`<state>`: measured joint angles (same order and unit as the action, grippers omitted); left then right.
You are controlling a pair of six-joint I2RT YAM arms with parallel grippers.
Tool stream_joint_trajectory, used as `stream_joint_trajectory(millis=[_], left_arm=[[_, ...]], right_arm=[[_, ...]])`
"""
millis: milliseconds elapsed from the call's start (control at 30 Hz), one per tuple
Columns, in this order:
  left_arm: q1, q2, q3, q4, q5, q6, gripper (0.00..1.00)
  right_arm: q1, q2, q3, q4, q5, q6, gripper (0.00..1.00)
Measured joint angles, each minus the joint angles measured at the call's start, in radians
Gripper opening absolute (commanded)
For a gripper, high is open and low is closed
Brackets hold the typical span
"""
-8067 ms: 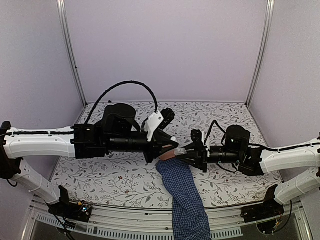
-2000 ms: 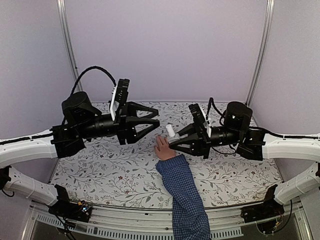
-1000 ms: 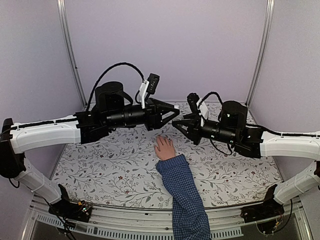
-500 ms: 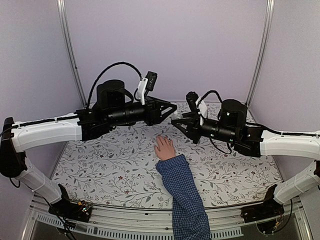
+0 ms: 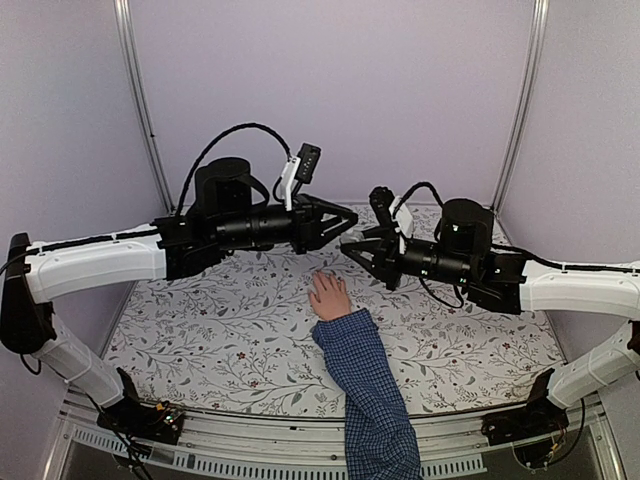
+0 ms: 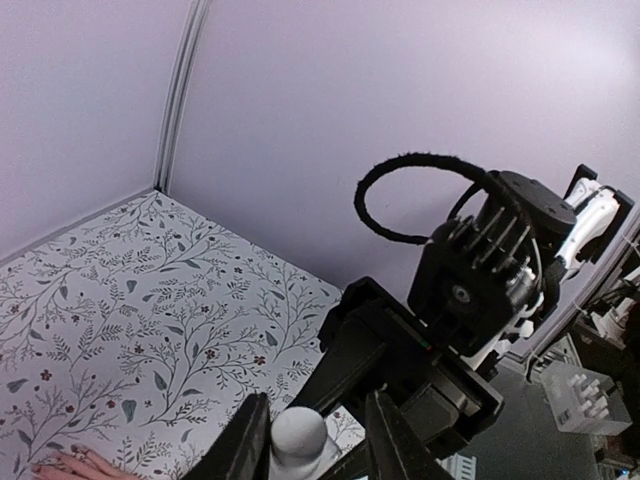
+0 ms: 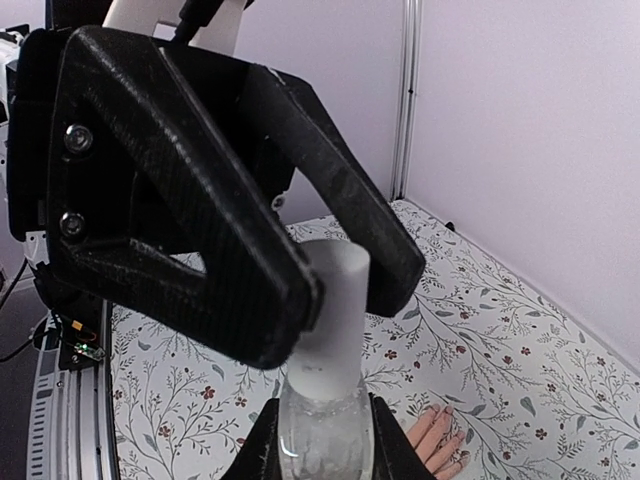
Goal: Paint the nails
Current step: Screw the nail polish bottle.
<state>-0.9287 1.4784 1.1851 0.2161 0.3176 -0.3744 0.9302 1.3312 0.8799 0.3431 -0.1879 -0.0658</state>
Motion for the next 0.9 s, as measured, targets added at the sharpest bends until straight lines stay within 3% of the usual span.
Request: stream_joint_trajectory(millis=[267, 900], left_arm=[[0.006, 0.004, 0.002, 0.002, 0.018, 0.01, 0.07], [-0.001, -0.026, -0.079, 0.163, -0.042, 0.027, 0.0]], right_arm=[[0.002, 0.0, 0.008, -0.01, -0.009, -0.002, 0.0], [0.005, 0.019, 0.079, -0.054, 0.009, 0.045, 0.0]])
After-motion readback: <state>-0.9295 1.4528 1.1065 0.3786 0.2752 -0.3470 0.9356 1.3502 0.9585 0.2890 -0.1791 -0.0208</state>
